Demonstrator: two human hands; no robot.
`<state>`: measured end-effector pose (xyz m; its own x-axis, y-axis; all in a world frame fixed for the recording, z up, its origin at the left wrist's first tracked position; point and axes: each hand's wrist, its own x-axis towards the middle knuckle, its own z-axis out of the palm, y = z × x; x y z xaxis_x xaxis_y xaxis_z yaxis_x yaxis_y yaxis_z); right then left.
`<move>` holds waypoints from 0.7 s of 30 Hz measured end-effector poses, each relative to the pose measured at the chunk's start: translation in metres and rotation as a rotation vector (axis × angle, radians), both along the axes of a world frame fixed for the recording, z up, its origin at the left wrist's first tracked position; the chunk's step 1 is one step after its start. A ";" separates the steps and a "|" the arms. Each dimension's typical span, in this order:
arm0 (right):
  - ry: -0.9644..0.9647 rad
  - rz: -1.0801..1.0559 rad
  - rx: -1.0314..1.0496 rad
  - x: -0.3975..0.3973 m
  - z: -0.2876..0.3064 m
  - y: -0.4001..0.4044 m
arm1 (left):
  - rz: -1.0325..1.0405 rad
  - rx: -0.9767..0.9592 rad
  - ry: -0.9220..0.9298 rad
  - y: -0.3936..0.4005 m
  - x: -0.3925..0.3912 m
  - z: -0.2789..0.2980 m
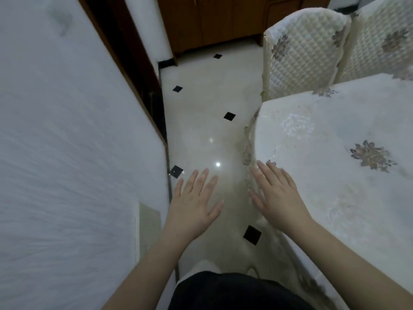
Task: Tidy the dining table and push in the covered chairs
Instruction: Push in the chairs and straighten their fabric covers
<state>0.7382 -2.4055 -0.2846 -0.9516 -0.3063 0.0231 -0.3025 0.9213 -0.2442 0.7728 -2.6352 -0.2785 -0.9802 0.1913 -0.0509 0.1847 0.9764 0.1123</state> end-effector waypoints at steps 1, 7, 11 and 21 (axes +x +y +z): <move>0.001 0.014 0.001 -0.013 0.001 -0.007 | 0.028 0.003 0.006 -0.008 -0.007 -0.001; 0.024 0.093 -0.002 -0.102 -0.002 -0.070 | 0.147 0.046 0.006 -0.072 -0.072 -0.008; 0.031 0.127 0.022 -0.167 -0.004 -0.116 | 0.158 0.054 0.033 -0.118 -0.133 -0.012; 0.055 0.035 0.059 -0.305 0.009 -0.166 | 0.050 0.145 0.050 -0.172 -0.298 0.003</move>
